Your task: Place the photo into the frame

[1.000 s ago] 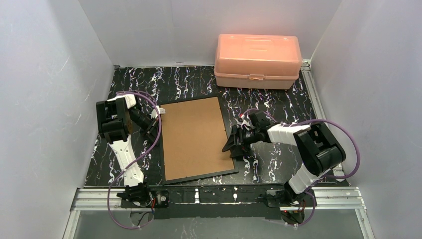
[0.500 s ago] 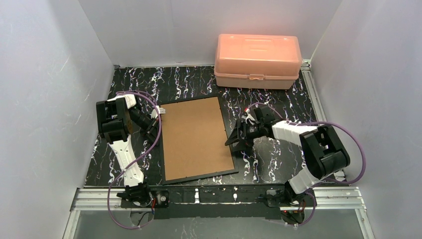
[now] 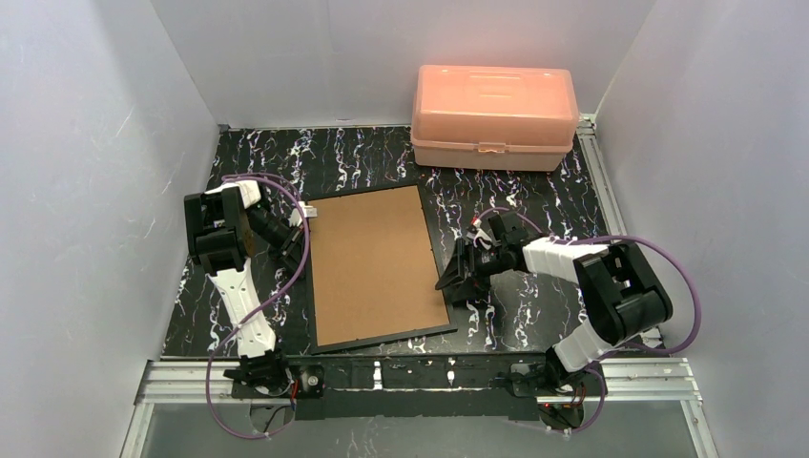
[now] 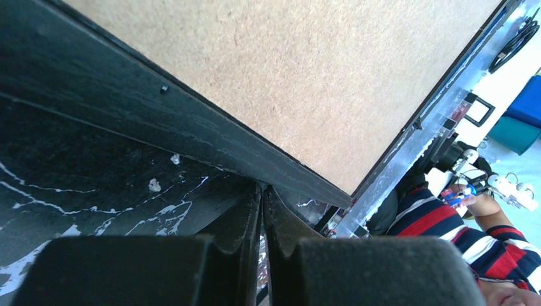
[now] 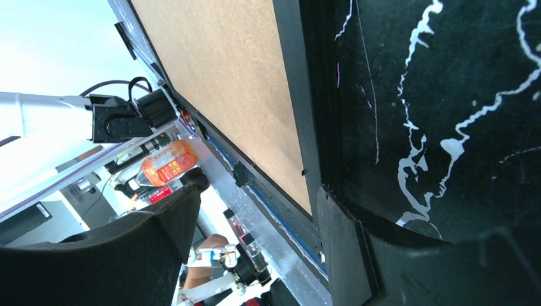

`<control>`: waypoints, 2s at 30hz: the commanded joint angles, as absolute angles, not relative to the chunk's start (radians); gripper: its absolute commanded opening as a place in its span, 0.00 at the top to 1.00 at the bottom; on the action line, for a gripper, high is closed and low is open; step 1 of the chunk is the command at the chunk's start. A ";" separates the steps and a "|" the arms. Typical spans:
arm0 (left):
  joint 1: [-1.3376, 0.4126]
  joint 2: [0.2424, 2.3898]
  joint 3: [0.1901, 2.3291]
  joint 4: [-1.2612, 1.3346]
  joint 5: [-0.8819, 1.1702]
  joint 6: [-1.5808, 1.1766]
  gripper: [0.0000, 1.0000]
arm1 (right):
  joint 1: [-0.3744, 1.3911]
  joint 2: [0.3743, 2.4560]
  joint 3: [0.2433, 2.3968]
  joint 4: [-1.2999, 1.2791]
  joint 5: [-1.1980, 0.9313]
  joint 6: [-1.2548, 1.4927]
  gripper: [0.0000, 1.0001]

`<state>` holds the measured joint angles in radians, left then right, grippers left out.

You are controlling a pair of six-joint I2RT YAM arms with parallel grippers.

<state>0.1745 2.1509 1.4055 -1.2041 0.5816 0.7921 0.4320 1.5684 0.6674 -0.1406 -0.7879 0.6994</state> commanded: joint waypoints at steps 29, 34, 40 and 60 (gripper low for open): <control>0.193 2.096 1.366 -1.124 0.653 0.716 0.71 | 0.444 1.523 0.640 -0.066 -0.766 0.738 0.26; 0.192 2.087 1.349 -1.101 0.642 0.702 0.69 | 0.450 1.514 0.643 -0.080 -0.733 0.726 0.26; 0.181 2.088 1.335 -1.081 0.636 0.686 0.80 | 0.457 1.517 0.639 -0.093 -0.724 0.709 0.26; 0.181 2.087 1.336 -1.078 0.634 0.685 0.95 | 0.494 1.575 0.594 -0.009 -0.720 0.748 0.27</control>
<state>0.1944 2.1094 1.3540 -1.1381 0.6510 0.6609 0.4755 1.5402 0.6239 -0.0303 -0.7555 0.7521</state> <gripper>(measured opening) 0.071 0.737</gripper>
